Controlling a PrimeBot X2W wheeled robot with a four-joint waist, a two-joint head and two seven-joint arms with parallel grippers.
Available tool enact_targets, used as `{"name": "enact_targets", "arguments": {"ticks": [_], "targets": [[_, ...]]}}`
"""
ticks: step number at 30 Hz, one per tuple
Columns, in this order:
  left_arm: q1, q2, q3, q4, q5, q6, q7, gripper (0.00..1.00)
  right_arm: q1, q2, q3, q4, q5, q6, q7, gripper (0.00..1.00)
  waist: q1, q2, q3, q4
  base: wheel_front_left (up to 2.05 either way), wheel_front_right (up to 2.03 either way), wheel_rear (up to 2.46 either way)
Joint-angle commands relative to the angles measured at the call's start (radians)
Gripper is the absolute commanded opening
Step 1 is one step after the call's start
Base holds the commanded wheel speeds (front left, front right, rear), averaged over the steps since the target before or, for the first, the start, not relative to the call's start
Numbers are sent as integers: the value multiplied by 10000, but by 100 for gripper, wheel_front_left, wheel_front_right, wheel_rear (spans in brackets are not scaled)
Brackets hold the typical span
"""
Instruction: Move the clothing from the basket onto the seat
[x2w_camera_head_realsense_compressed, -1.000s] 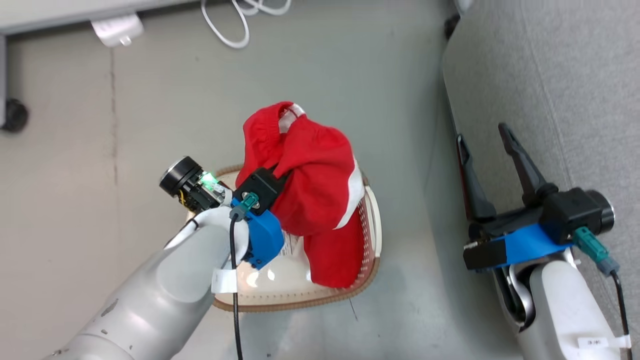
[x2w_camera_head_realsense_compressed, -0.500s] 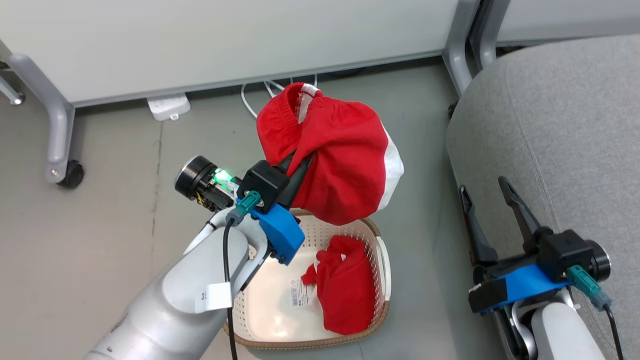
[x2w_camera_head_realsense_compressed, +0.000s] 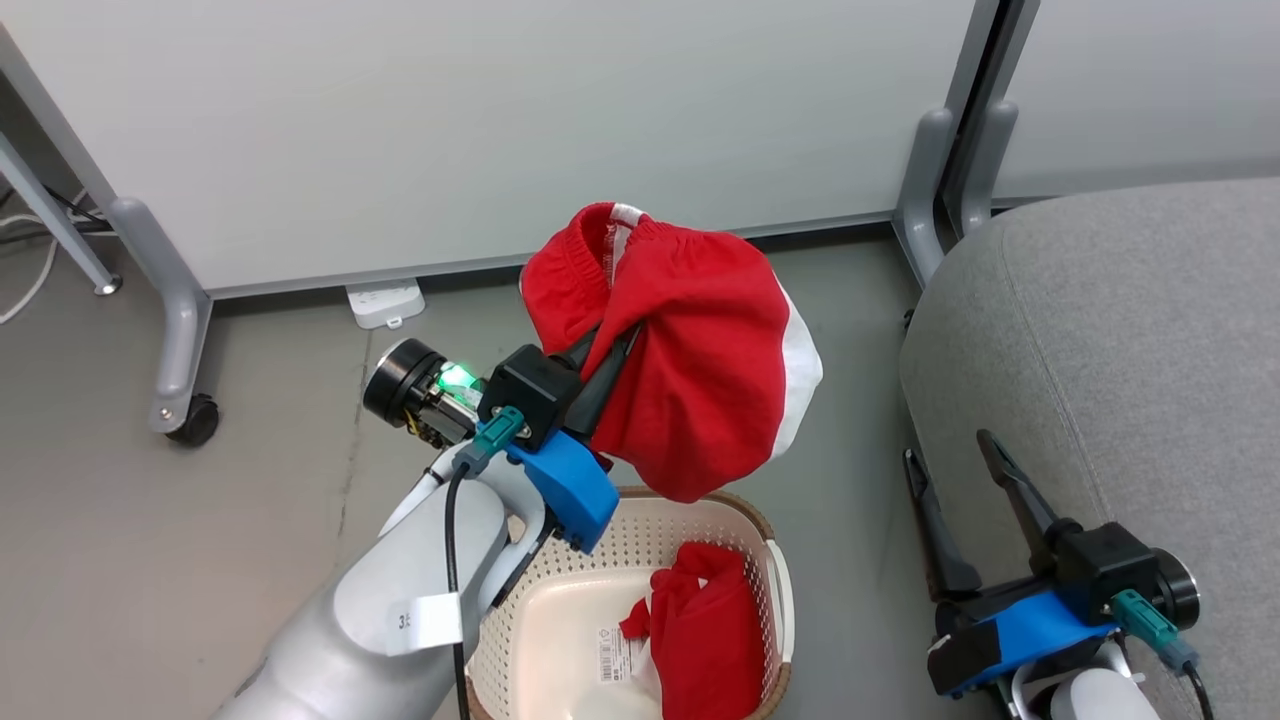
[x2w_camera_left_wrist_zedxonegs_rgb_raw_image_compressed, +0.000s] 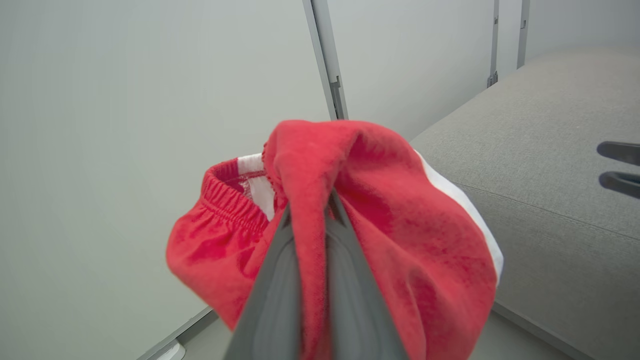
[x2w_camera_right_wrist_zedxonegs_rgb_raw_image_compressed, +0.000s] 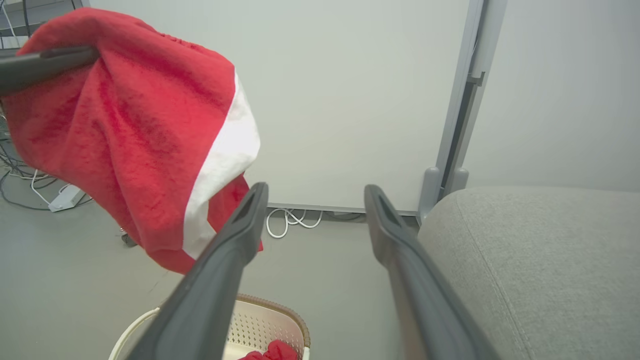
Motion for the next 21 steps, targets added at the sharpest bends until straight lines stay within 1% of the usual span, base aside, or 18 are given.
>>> {"name": "enact_targets", "arguments": {"ticks": [1, 11, 20, 21], "targets": [[142, -29, 69, -14, 48, -23, -47, 0, 198, -36, 88, 21, 79, 1, 0, 100, 2, -1, -122, 57, 0, 0, 0], [351, -154, 219, 27, 225, -158, -47, 0, 373, -243, 861, 296, 578, 1, 0, 100, 2, -1, -466, 284, 0, 0, 0], [237, -386, 229, 63, 404, -260, -48, 0, -96, -412, 1907, 725, 1285, 1, 0, 100, 2, -1, -417, 519, 0, 0, 0], [237, -386, 229, 63, 404, -260, -48, 0, -96, -412, 1907, 725, 1285, 1, 0, 100, 2, -1, -417, 519, 0, 0, 0]]}}
